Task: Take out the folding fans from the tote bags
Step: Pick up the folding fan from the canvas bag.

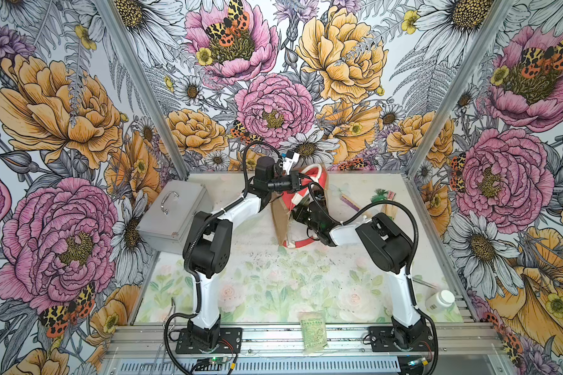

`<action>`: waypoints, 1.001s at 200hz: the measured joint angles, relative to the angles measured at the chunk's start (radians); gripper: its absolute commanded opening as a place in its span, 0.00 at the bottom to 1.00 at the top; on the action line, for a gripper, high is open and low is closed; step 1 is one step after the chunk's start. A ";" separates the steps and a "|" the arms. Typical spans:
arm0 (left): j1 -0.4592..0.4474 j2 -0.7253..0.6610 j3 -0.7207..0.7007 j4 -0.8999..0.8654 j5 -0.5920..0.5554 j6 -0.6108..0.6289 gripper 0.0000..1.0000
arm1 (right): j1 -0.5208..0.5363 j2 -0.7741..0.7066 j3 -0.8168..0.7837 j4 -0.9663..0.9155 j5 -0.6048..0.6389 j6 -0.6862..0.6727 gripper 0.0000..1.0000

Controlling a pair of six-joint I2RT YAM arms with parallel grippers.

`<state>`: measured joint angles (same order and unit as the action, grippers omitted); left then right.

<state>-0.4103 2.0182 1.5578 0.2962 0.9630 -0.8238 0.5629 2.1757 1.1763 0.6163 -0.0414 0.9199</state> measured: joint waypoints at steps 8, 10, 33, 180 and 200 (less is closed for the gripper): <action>0.000 0.000 0.000 0.000 0.000 0.000 0.00 | -0.004 0.003 -0.004 0.022 -0.021 0.009 0.46; 0.000 0.000 0.000 0.000 0.000 0.000 0.00 | -0.005 0.004 -0.004 0.028 -0.027 0.012 0.46; 0.000 0.000 0.000 0.000 0.000 0.000 0.00 | -0.013 0.020 -0.004 0.083 -0.080 0.035 0.46; 0.000 0.004 0.000 0.000 0.005 0.001 0.00 | -0.027 0.148 0.146 0.091 -0.226 0.126 0.34; -0.004 0.005 0.000 0.000 0.011 0.002 0.00 | -0.027 0.151 0.143 0.092 -0.223 0.133 0.20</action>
<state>-0.4145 2.0228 1.5578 0.2962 0.9745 -0.8219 0.5362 2.3268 1.3190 0.7082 -0.2642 1.0531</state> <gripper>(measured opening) 0.050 0.287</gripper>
